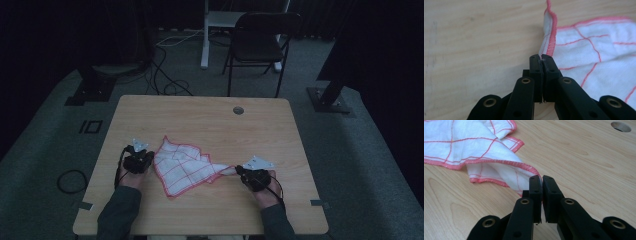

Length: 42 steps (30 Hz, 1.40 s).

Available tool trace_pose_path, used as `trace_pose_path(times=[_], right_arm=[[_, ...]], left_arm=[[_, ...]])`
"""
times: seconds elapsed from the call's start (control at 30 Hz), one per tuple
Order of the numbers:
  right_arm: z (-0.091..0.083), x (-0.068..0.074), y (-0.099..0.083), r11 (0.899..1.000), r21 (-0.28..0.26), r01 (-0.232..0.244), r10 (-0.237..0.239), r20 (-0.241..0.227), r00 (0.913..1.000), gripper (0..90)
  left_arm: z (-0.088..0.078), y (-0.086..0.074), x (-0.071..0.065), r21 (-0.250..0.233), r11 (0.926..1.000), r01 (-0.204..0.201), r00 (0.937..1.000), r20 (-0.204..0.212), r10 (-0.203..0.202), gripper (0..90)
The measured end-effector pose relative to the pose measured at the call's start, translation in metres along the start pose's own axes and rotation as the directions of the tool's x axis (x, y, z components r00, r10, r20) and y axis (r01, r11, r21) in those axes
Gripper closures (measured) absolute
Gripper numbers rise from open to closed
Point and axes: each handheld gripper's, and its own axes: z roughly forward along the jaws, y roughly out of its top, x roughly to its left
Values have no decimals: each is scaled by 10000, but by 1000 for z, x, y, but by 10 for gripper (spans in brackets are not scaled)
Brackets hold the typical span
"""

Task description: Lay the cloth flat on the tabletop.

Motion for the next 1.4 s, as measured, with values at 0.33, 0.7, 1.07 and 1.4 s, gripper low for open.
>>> trace_pose_path(times=[0.33,0.7,1.07,1.4], right_arm=[[-4,7,1,9999,-66,158,-159,-137,9998,859],[-10,14,3,9990,-229,396,-405,-388,9984,853],[-11,15,3,9984,-255,497,-507,-399,9979,849],[-9,13,13,9969,-769,188,-224,-467,9987,733]], left_arm=[[-18,2,-19,-489,9988,-100,9994,323,116,799],[-27,-20,-94,-42,9926,-1214,9589,2579,1184,789],[-30,-51,-103,721,9832,-1677,9521,2705,1426,838],[-45,-64,-72,846,9860,-1440,9723,1973,1251,840]])
